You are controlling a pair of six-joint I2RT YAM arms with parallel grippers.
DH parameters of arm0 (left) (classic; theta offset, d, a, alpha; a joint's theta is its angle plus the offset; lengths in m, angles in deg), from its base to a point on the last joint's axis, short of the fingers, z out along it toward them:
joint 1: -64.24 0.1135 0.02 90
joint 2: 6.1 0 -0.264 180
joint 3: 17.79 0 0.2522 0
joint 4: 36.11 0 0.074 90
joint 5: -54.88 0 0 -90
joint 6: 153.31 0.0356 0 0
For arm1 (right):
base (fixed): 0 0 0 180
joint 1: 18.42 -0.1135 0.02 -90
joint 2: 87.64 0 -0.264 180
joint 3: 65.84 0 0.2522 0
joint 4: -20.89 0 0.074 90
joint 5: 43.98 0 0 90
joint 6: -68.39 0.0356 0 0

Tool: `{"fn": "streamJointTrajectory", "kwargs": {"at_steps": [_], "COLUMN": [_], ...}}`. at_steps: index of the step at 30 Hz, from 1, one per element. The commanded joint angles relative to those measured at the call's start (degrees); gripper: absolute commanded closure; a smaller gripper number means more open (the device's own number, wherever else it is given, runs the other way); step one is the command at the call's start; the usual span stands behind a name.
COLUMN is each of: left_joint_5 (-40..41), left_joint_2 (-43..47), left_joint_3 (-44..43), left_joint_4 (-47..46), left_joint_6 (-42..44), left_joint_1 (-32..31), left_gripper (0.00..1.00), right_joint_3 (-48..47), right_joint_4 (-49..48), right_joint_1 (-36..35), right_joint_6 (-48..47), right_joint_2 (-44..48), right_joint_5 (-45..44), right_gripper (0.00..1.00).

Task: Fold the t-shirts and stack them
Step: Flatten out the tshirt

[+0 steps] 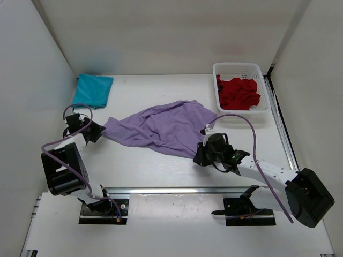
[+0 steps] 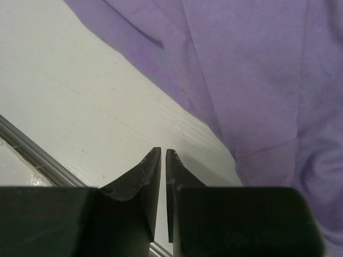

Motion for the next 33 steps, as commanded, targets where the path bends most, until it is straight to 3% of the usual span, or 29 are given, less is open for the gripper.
{"fn": "streamJointTrajectory", "kwargs": {"at_steps": [1, 23, 27, 33], "left_joint_5": [1.0, 6.9, 8.3, 10.8], "left_joint_2": [-1.7, -8.5, -7.8, -3.2], "left_joint_3": [-4.1, -10.8, -10.8, -8.3], "left_joint_4": [-1.9, 1.3, 2.3, 1.5], "left_joint_6": [-1.1, 2.0, 3.3, 4.4], "left_joint_1": [-1.4, -3.3, -3.5, -2.8], "left_gripper": [0.48, 0.50, 0.53, 0.49], "right_joint_3": [-0.1, -1.6, -1.6, -1.3], "right_joint_4": [-4.7, -4.1, -4.0, -4.6], "right_joint_1": [-0.8, -0.8, -0.2, -0.4], "right_joint_6": [0.9, 1.0, 1.0, 0.9], "right_joint_2": [-0.3, -1.8, -1.4, -1.8], "right_joint_5": [0.8, 1.1, 1.0, 0.7], "right_gripper": [0.92, 0.92, 0.92, 0.92]}}
